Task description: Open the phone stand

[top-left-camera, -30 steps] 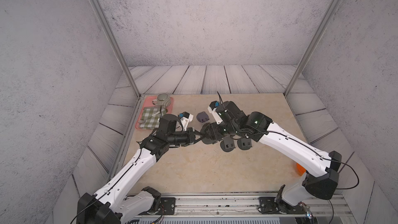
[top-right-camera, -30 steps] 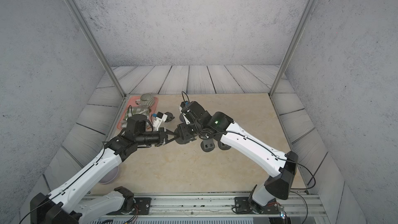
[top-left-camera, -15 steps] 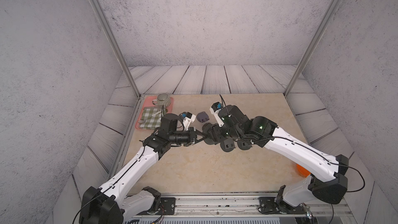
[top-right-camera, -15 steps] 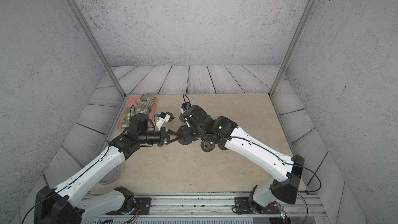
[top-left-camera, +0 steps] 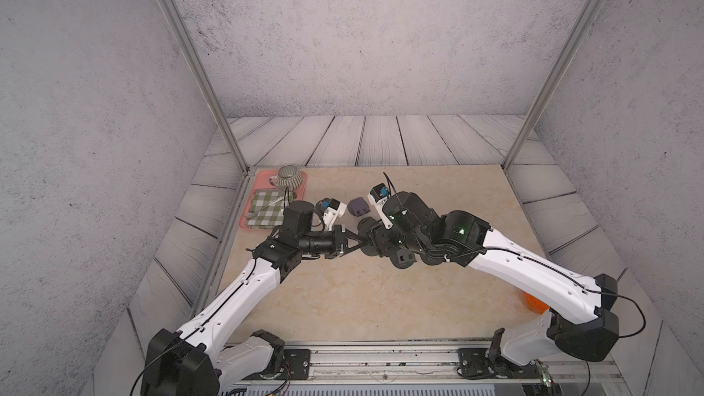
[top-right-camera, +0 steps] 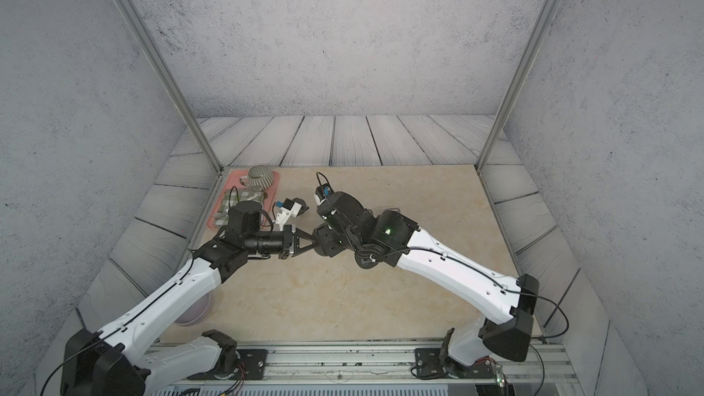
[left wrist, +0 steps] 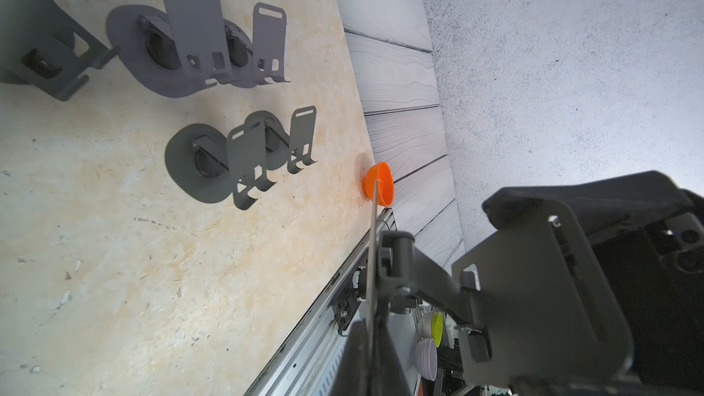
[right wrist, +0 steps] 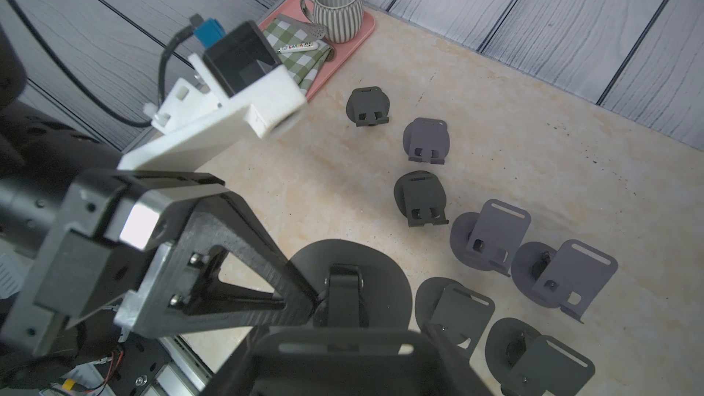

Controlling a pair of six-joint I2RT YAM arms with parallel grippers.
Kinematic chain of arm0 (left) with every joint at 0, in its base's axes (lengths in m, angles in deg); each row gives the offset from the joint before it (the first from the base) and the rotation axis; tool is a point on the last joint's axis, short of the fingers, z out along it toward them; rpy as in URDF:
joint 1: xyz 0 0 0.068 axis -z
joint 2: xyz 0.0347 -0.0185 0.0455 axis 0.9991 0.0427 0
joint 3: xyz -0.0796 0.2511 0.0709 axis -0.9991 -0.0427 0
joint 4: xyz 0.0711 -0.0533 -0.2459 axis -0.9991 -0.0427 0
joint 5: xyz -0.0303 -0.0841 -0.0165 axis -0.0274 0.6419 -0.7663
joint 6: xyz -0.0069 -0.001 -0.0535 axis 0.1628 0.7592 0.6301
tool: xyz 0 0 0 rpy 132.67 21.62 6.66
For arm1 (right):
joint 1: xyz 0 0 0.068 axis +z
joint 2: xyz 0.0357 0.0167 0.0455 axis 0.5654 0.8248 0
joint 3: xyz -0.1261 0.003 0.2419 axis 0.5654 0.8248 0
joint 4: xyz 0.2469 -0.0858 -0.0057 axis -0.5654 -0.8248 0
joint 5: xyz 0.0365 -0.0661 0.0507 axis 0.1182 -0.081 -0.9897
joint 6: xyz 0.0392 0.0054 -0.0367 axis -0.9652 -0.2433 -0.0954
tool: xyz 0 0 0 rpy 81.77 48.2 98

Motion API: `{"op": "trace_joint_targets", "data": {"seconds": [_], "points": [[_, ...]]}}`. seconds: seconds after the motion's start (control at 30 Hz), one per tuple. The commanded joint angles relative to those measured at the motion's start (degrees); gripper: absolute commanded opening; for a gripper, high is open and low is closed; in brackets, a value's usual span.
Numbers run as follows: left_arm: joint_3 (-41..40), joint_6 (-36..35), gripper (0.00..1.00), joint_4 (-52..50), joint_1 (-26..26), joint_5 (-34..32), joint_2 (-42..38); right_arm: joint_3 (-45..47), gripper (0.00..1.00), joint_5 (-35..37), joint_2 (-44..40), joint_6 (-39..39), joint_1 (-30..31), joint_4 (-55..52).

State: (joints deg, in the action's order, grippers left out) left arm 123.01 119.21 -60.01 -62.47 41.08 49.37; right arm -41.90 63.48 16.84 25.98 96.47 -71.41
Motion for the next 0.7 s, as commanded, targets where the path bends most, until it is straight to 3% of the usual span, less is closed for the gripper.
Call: {"op": "trace_joint_targets", "data": {"seconds": [0.0, 0.37, 0.4, 0.47, 0.53, 0.6, 0.67], "points": [[-4.66, 2.02, 0.00, -14.34, -5.31, -19.07, 3.79, -5.90, 0.51, 4.93, -10.47, 3.49, 1.54, -2.69], [-1.85, -1.95, 0.00, -17.63, -5.39, -20.16, -1.69, -7.14, 0.53, 2.99, -4.49, 2.29, 1.59, -4.24], [-0.91, -3.02, 0.04, -19.17, -5.39, -20.89, -2.47, -7.57, 0.53, 3.00, -3.36, 2.14, 1.51, -4.65], [0.84, -5.27, 0.18, -22.12, -5.39, -22.64, -4.48, -8.53, 0.53, 2.94, -1.31, 1.77, 1.46, -5.55], [2.48, -7.65, 0.42, -25.14, -5.39, -24.92, -6.93, -9.82, 0.53, 2.50, 1.20, 1.23, 1.16, -6.75], [3.24, -9.03, 0.73, -27.59, -5.39, -27.98, -9.67, -10.44, 0.54, 2.31, 3.03, 0.77, 1.07, -7.16], [4.26, -10.45, 0.93, -31.15, -5.39, -31.10, -12.54, -10.79, 0.54, 2.27, 4.61, 0.02, 0.73, -7.25]]}}
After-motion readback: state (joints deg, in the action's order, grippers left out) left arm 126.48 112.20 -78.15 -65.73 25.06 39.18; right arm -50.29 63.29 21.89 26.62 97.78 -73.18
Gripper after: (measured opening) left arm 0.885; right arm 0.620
